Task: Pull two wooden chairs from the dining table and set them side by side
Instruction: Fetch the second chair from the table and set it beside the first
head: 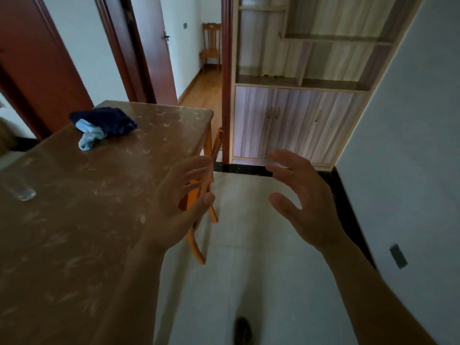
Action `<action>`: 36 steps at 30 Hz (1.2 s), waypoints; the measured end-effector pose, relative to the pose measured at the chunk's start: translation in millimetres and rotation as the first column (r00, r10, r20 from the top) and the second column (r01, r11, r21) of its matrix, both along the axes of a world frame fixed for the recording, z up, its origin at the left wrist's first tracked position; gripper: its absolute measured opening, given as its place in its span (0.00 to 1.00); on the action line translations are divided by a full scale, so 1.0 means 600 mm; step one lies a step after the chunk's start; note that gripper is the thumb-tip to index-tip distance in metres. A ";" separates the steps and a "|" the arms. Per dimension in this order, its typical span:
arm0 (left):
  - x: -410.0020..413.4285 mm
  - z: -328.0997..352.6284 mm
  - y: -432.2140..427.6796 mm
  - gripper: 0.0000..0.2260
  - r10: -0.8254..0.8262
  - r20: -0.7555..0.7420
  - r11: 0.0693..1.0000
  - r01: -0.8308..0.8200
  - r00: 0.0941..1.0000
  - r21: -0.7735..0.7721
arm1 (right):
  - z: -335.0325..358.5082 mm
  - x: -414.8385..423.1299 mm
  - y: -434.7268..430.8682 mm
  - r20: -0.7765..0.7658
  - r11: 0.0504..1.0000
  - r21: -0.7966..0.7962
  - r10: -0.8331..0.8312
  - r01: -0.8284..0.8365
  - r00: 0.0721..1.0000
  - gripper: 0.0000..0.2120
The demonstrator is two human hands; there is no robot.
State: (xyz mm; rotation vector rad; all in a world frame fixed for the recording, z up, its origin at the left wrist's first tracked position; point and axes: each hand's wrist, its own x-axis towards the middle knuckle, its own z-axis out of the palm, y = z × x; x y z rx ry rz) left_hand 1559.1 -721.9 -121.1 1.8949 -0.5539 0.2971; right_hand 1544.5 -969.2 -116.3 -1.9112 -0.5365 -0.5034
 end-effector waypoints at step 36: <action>0.712 -0.345 -0.133 0.39 0.719 -0.625 0.694 -0.365 0.304 0.621 | -0.322 1.102 0.077 -0.624 0.135 -0.594 0.545 -0.793 0.560 0.50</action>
